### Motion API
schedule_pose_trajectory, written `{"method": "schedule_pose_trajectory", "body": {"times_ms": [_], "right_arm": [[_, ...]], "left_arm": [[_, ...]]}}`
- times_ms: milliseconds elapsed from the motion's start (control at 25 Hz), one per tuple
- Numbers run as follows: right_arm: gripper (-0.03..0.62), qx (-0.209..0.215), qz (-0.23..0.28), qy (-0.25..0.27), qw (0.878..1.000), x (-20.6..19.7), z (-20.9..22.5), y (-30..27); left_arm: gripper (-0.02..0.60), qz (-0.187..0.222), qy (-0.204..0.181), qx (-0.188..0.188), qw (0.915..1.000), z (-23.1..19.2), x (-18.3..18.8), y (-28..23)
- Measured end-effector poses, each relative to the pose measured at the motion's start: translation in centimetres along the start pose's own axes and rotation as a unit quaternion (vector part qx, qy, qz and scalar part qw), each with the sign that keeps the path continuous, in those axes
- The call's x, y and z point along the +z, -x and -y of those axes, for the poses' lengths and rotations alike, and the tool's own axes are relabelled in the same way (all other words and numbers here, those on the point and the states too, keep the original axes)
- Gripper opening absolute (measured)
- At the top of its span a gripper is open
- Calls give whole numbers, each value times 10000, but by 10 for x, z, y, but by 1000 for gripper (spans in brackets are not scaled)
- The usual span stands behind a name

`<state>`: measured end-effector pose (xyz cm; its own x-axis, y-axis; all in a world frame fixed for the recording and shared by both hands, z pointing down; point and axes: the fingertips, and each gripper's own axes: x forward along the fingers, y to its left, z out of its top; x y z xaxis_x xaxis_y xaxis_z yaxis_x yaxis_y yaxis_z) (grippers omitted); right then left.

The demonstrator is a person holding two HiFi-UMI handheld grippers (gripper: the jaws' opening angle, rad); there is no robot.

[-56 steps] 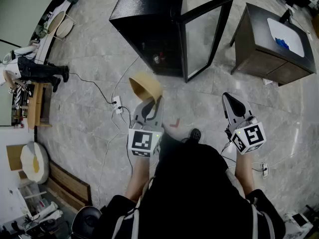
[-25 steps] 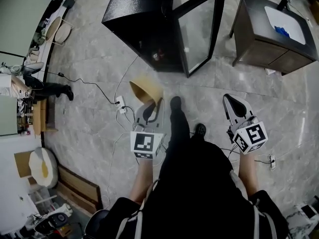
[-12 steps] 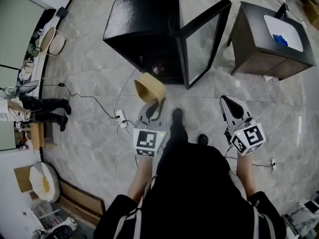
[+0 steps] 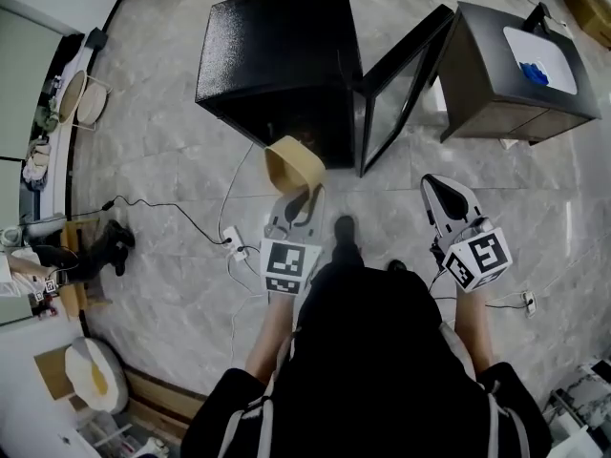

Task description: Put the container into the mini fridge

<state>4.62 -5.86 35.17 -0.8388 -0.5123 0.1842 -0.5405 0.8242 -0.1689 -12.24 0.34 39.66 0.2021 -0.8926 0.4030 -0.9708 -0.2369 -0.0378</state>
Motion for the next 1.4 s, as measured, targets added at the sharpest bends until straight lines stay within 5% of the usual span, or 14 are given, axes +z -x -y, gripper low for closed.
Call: {"method": "schedule_pose_trajectory", "body": {"times_ms": [360, 600, 1120, 1400], "right_arm": [[18, -309, -17, -252, 9992, -4, -19, -39], [18, -419, -206, -306, 9984, -17, -28, -55], [18, -644, -628, -600, 9941, -40, -33, -76], [18, -640, -907, -734, 9911, -53, -46, -87]], "left_arm": [[37, -90, -63, -465, 9989, -41, -16, -18], [37, -576, -533, -685, 9946, -57, -51, -45], [37, -1544, -1601, -1018, 9696, -94, -121, -110], [37, -1838, -2567, -1101, 9424, -114, -150, -150]]}}
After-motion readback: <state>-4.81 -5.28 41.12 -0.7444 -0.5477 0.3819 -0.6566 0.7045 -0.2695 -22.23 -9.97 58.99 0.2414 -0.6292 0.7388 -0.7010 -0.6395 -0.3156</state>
